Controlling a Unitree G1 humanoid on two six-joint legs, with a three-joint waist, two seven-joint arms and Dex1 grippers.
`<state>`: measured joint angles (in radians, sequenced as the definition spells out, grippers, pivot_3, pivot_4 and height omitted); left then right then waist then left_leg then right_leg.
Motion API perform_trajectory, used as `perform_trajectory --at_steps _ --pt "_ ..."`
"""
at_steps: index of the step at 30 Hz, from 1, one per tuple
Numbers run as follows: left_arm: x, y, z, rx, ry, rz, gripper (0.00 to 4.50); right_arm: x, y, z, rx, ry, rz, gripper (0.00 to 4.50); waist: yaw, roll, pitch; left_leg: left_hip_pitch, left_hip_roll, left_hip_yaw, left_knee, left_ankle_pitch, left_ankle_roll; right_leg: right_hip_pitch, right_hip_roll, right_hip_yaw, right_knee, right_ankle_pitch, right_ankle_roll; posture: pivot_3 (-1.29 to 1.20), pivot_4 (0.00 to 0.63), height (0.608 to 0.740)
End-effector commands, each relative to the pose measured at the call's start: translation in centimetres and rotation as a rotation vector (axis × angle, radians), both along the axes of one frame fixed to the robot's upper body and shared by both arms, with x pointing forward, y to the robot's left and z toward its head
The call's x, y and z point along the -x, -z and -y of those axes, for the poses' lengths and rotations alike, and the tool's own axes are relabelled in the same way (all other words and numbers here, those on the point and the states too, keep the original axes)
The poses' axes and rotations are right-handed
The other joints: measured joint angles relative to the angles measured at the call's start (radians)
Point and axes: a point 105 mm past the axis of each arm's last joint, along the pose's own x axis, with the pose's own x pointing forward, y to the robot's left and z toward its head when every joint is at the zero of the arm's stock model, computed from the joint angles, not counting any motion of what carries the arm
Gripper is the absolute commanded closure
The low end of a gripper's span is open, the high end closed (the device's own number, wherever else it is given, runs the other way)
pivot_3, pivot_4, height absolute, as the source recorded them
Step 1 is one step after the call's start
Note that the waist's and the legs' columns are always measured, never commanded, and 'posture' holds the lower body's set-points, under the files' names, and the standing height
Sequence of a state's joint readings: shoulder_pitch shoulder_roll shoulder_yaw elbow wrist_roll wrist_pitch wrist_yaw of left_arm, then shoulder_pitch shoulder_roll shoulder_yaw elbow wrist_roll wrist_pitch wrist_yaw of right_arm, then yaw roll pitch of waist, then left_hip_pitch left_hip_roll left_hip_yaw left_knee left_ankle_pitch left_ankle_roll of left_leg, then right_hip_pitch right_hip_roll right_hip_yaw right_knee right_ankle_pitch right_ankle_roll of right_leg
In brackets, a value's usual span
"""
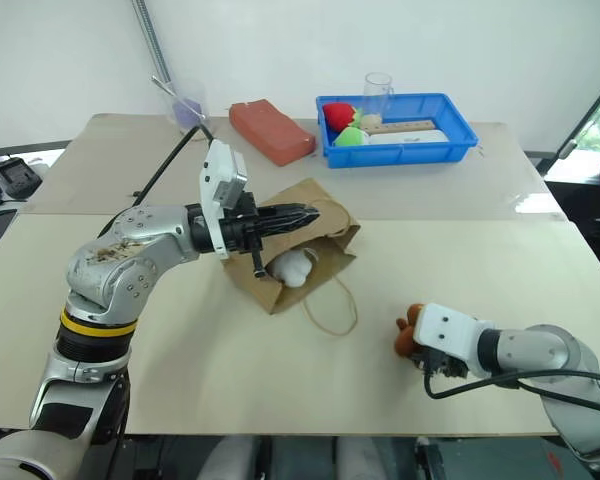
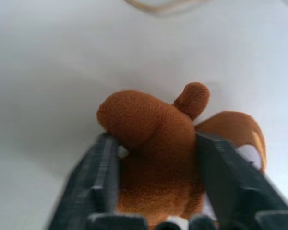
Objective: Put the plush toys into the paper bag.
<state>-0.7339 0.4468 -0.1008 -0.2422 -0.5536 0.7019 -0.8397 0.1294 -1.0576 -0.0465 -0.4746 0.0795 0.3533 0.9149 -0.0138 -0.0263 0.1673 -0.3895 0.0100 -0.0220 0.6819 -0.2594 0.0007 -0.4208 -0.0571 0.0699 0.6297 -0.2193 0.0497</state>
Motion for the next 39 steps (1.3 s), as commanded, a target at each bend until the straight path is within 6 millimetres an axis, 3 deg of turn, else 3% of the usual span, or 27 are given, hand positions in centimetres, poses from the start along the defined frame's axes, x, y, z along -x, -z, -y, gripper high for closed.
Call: perform_trajectory --at_steps 1,4,12,21,27,29,34,39 --pt "0.9 -1.2 -0.2 0.016 0.026 0.041 4.50 -0.3 0.0 0.5 0.017 0.003 0.019 3.58 0.000 0.000 0.000 0.000 0.000 0.000 0.000 0.000 0.000 0.000 0.000 0.000 0.000 0.000 0.000 0.00 0.150 0.740" --pt "0.9 -1.3 -0.3 0.021 0.032 0.031 4.50 -0.7 -1.2 -0.6 -0.047 -0.018 0.037 4.49 -0.002 0.000 0.000 0.000 0.000 0.000 0.000 0.000 0.000 0.000 0.000 0.000 0.000 0.000 0.000 0.00 0.150 0.740" --pt "1.0 -2.5 -0.1 0.082 0.062 -0.029 4.50 -1.8 -5.1 -7.8 -0.396 -0.099 0.007 4.49 -0.007 0.000 0.000 0.000 0.002 -0.001 0.000 0.000 0.000 0.000 0.002 0.000 0.001 0.000 -0.001 0.00 0.150 0.740" --pt "1.6 -2.9 -0.1 0.091 0.094 -0.068 4.50 -8.6 -7.2 -14.5 -0.711 0.042 0.156 4.49 -0.005 0.000 0.000 0.000 0.001 -0.001 0.000 0.000 0.000 -0.002 0.001 0.000 0.002 0.000 -0.001 0.00 0.150 0.740" --pt "1.8 -2.9 -0.1 0.090 0.095 -0.074 4.50 -11.0 -8.6 -15.6 -0.794 0.138 0.237 4.49 -0.001 0.000 0.000 -0.001 0.000 -0.002 0.000 0.000 -0.001 -0.003 0.000 -0.001 0.002 0.001 -0.001 0.00 0.150 0.740" --pt "1.7 -2.9 -0.1 0.093 0.093 -0.074 4.50 -11.6 -8.2 -15.5 -0.776 0.163 0.260 3.59 -0.001 0.000 0.000 -0.001 0.000 -0.002 -0.001 0.000 -0.001 -0.003 0.000 -0.001 0.002 0.001 -0.001 0.00 0.150 0.740" --pt "1.5 -3.0 -0.1 0.101 0.082 -0.075 4.50 -11.8 -7.6 -15.4 -0.759 0.185 0.280 1.93 -0.005 0.000 0.000 -0.001 0.000 -0.001 -0.001 0.000 -0.001 -0.004 0.000 -0.001 0.002 0.001 -0.001 0.00 0.150 0.740" --pt "0.9 -3.0 -0.1 0.110 0.052 -0.064 4.50 -10.6 -8.7 -15.3 -0.788 0.142 0.287 0.21 -0.011 0.000 0.000 -0.001 0.001 -0.002 -0.001 0.000 -0.001 -0.004 0.000 -0.001 0.003 0.001 -0.001 0.00 0.150 0.740"
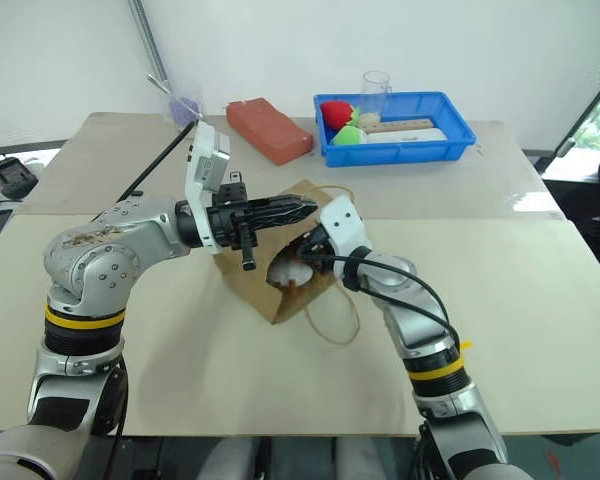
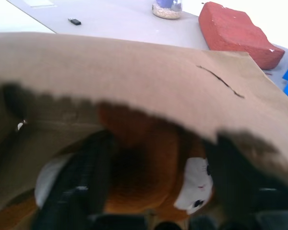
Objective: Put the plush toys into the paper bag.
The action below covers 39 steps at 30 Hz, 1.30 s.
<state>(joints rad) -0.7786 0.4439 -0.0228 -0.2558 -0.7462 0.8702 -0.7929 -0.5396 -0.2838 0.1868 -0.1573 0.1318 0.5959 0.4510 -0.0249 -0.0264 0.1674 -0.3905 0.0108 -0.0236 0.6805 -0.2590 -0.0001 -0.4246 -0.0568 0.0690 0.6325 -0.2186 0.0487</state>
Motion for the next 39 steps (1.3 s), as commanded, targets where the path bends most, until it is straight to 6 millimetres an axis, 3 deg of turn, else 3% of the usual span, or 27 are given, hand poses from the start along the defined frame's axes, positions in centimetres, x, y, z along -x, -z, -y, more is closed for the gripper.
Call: perform_trajectory --at_steps 1,6,13,19,27,28,33,39 --pt "-0.1 -1.3 0.1 0.024 -0.018 0.067 4.50 1.5 -2.8 -0.2 -0.046 -0.058 0.090 0.02 -0.001 0.000 0.000 0.000 0.000 0.000 0.000 0.000 0.000 0.000 0.000 0.000 0.000 0.000 0.000 0.00 0.150 0.740" --pt "-0.4 -1.2 0.2 0.025 -0.037 0.079 4.50 4.0 -3.2 0.7 -0.012 -0.162 0.076 0.02 0.002 0.000 0.000 0.000 0.000 -0.001 0.000 0.000 0.000 0.001 0.000 0.000 -0.001 0.000 0.000 0.00 0.150 0.740" --pt "-0.7 -1.2 0.3 0.030 -0.045 0.087 4.50 7.1 -3.3 4.0 0.049 -0.249 0.008 0.02 0.007 0.000 0.000 0.000 0.000 0.000 0.000 0.000 0.000 0.001 0.000 0.000 -0.001 0.000 0.000 0.00 0.150 0.740" --pt "-0.8 -1.1 0.1 0.030 -0.051 0.089 4.50 7.9 1.6 7.8 0.173 -0.146 -0.184 0.02 0.009 0.000 0.000 0.000 -0.001 0.000 0.000 0.000 0.000 0.002 0.000 0.000 -0.002 0.000 0.000 0.00 0.150 0.740" --pt "-0.8 -1.1 0.1 0.027 -0.058 0.093 4.50 7.3 7.1 8.3 0.227 -0.042 -0.323 0.02 -0.003 0.000 0.000 0.001 0.000 0.001 0.000 0.000 0.000 0.002 0.001 0.001 -0.001 0.000 0.000 0.00 0.150 0.740" --pt "-0.8 -1.1 0.1 0.027 -0.059 0.093 4.50 7.3 7.5 8.2 0.234 -0.044 -0.331 0.54 -0.003 0.000 0.000 0.001 0.000 0.001 0.000 0.000 0.000 0.002 0.001 0.001 -0.001 0.000 0.000 0.00 0.150 0.740" --pt "-0.7 -1.1 0.0 0.024 -0.065 0.096 4.50 7.5 8.7 8.4 0.259 -0.045 -0.356 2.20 -0.003 0.000 0.000 0.001 0.000 0.001 0.000 0.000 0.000 0.003 0.000 0.001 -0.002 0.000 0.000 0.00 0.150 0.740" --pt "-0.9 -1.1 -0.3 0.020 -0.076 0.101 4.50 7.0 7.4 8.3 0.169 -0.027 -0.352 4.24 -0.003 0.000 0.000 0.002 0.000 0.000 0.000 0.000 0.000 0.003 0.001 0.001 -0.001 0.000 0.000 0.00 0.150 0.740"
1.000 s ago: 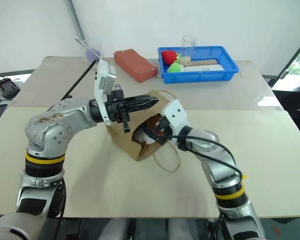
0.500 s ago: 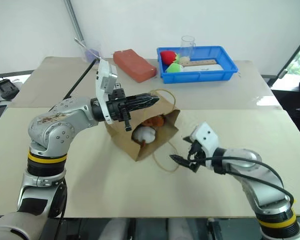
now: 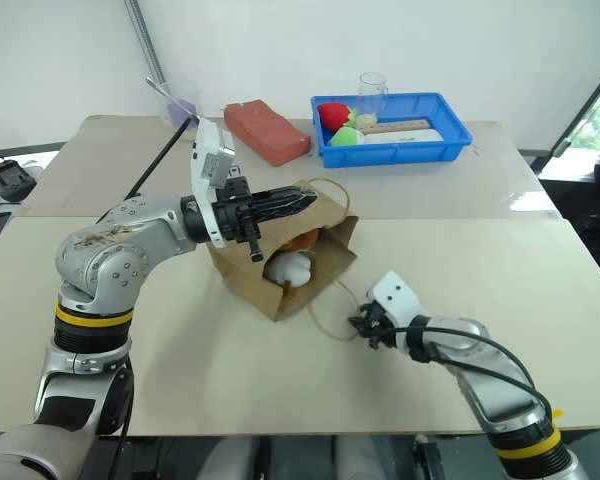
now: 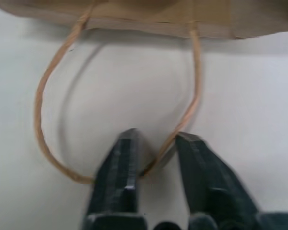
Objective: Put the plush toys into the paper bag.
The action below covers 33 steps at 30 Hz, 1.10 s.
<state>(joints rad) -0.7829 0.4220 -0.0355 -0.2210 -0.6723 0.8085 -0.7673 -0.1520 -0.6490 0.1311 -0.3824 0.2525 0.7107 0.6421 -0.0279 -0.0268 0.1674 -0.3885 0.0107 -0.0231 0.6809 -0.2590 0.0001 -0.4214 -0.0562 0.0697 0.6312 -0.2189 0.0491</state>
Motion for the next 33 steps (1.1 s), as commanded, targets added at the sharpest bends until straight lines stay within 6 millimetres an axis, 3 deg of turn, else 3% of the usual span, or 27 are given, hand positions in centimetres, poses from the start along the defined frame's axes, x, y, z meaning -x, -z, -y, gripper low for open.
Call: perform_trajectory --at_steps 1,4,8,11,15,20,29,30,33 --pt "0.2 -1.2 -0.4 0.013 -0.007 0.066 4.50 -0.2 -1.2 0.2 -0.074 0.021 -0.015 4.42 0.001 0.000 0.000 0.000 0.000 0.000 0.000 0.000 0.000 0.000 0.000 0.000 0.000 0.000 0.000 0.00 0.150 0.740" --pt "-0.2 -1.5 -1.0 0.006 -0.024 0.080 4.50 0.0 -3.3 0.3 -0.166 0.005 -0.015 4.42 0.003 0.000 0.000 -0.001 0.000 0.000 0.000 0.000 0.000 -0.001 0.000 0.000 0.000 0.000 0.000 0.00 0.150 0.740" --pt "-1.5 -2.3 -2.5 -0.010 -0.067 0.113 4.50 0.4 -8.5 0.8 -0.304 -0.063 0.026 4.42 0.003 0.000 0.000 -0.001 0.000 0.000 0.000 0.000 0.000 -0.001 0.000 0.000 0.000 0.000 0.000 0.00 0.150 0.740" --pt "-3.2 -3.2 -4.1 -0.043 -0.108 0.167 4.50 -0.1 -14.2 1.2 -0.383 -0.102 0.124 4.42 0.002 0.000 0.000 -0.001 0.000 0.000 0.000 0.000 0.000 -0.001 0.000 0.000 0.000 0.000 0.000 0.00 0.150 0.740" --pt "-5.8 -4.9 -5.4 -0.060 -0.158 0.240 4.50 -0.7 -18.4 1.0 -0.382 -0.133 0.229 4.42 0.010 0.000 0.000 -0.001 0.000 0.000 -0.001 0.000 0.000 -0.001 0.000 -0.001 -0.001 0.000 0.000 0.00 0.150 0.740" --pt "-7.0 -5.2 -5.2 -0.071 -0.141 0.259 4.50 -1.1 -19.7 0.0 -0.394 -0.152 0.240 4.42 0.014 0.000 0.000 -0.005 -0.001 0.000 -0.001 -0.001 0.001 -0.003 -0.001 -0.002 -0.002 0.000 0.000 0.00 0.150 0.740" --pt "-6.5 -3.4 -3.9 -0.064 -0.059 0.208 4.50 -1.8 -19.0 -0.7 -0.424 -0.096 0.202 4.42 0.014 0.000 0.000 -0.013 -0.002 -0.001 0.000 -0.001 0.002 -0.008 -0.003 -0.003 0.000 0.001 0.001 0.00 0.150 0.740" --pt "-6.6 -3.5 -4.1 -0.059 -0.073 0.195 4.20 -1.8 -19.1 -0.8 -0.425 -0.096 0.204 3.83 0.014 0.000 0.000 -0.014 -0.002 -0.001 0.000 -0.001 0.002 -0.009 -0.003 -0.003 0.000 0.001 0.001 0.00 0.150 0.740" --pt "-6.6 -3.8 -4.8 -0.056 -0.085 0.186 3.13 -1.5 -19.4 -1.1 -0.431 -0.108 0.207 2.90 0.011 0.000 0.000 -0.015 -0.002 -0.001 0.001 -0.001 0.002 -0.011 -0.003 -0.003 0.001 0.001 0.001 0.00 0.150 0.740"
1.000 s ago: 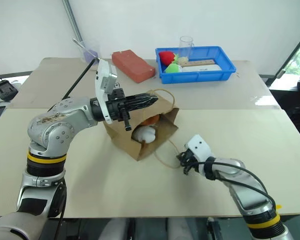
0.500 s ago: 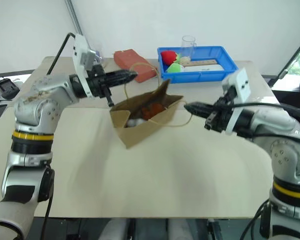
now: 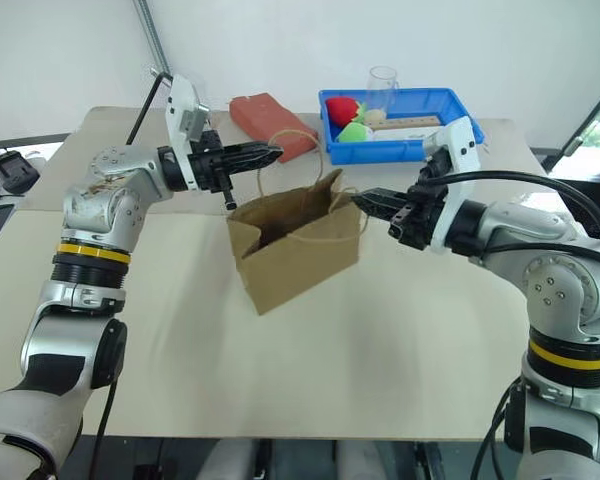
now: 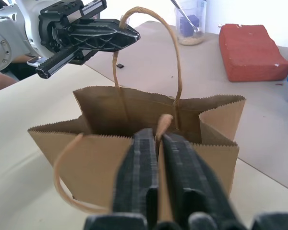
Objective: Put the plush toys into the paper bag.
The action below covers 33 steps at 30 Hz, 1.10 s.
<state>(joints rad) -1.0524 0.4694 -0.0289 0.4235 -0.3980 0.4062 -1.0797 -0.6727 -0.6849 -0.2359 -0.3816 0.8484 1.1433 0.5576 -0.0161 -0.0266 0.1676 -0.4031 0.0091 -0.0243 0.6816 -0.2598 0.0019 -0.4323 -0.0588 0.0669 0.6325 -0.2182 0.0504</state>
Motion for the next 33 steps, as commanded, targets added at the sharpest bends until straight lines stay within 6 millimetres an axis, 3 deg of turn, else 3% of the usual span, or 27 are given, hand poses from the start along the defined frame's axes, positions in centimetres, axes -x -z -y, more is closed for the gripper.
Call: perform_trajectory --at_steps 1,6,7,9,18,21,25,29,33 --pt "0.8 -2.1 -0.8 0.019 0.005 0.061 2.64 0.7 -1.9 -0.4 -0.020 -0.022 0.067 2.55 -0.002 0.000 0.000 0.000 0.000 0.000 0.000 0.000 0.000 0.000 0.000 0.000 0.000 0.000 0.000 0.00 0.150 0.740" --pt "1.4 -2.1 -2.2 0.003 -0.008 0.064 0.16 0.9 -2.9 0.1 -0.017 -0.015 0.112 0.82 -0.002 0.000 0.000 -0.001 0.000 0.000 0.000 0.000 0.000 -0.004 0.000 0.000 0.006 0.000 0.000 0.00 0.150 0.740" --pt "1.5 -2.2 -2.5 0.003 -0.015 0.067 0.00 0.9 -3.2 0.3 -0.014 -0.008 0.126 0.47 -0.002 0.000 0.000 -0.002 0.000 0.000 0.001 0.000 0.000 -0.005 0.000 0.000 0.007 0.000 0.000 0.00 0.150 0.740" --pt "1.5 -2.7 -3.3 0.013 -0.044 0.085 0.00 0.7 -3.7 1.2 0.002 0.024 0.154 0.03 -0.002 0.000 0.000 -0.002 0.000 0.000 0.001 0.000 0.000 -0.005 0.000 0.000 0.008 0.000 0.000 0.00 0.150 0.740" --pt "2.3 -3.3 -7.6 0.098 -0.122 0.060 0.00 -0.7 -4.6 6.5 0.148 0.223 0.301 0.03 -0.004 0.000 0.000 -0.002 0.000 0.001 0.002 0.000 0.000 -0.005 0.000 0.000 0.008 0.000 0.000 0.00 0.150 0.740" --pt "3.7 -1.6 -8.3 0.082 -0.089 0.010 0.00 0.2 -4.0 6.8 0.185 0.174 0.292 0.03 -0.006 0.000 0.000 -0.002 0.001 0.001 0.002 0.000 0.000 -0.005 0.000 0.001 0.009 0.000 0.000 0.00 0.150 0.740" --pt "5.5 2.0 -8.4 0.062 -0.046 -0.079 0.00 2.5 -2.6 5.6 0.226 0.016 0.231 0.03 -0.005 0.000 0.000 -0.002 0.002 0.001 0.002 0.000 0.000 -0.005 0.000 0.001 0.009 0.000 0.000 0.00 0.150 0.740" --pt "5.6 5.6 -8.2 0.051 -0.062 -0.150 0.00 3.8 -1.7 4.5 0.228 -0.076 0.186 0.03 0.000 0.000 0.000 -0.001 0.002 0.001 0.003 0.000 0.000 -0.005 0.000 0.001 0.008 0.000 0.000 0.00 0.150 0.740" --pt "5.5 7.5 -7.8 0.040 -0.054 -0.179 0.00 4.7 -1.0 3.5 0.238 -0.133 0.155 0.03 0.004 0.000 0.000 -0.001 0.002 0.002 0.008 0.000 0.000 -0.004 0.001 0.001 0.008 0.000 0.000 0.00 0.150 0.740"
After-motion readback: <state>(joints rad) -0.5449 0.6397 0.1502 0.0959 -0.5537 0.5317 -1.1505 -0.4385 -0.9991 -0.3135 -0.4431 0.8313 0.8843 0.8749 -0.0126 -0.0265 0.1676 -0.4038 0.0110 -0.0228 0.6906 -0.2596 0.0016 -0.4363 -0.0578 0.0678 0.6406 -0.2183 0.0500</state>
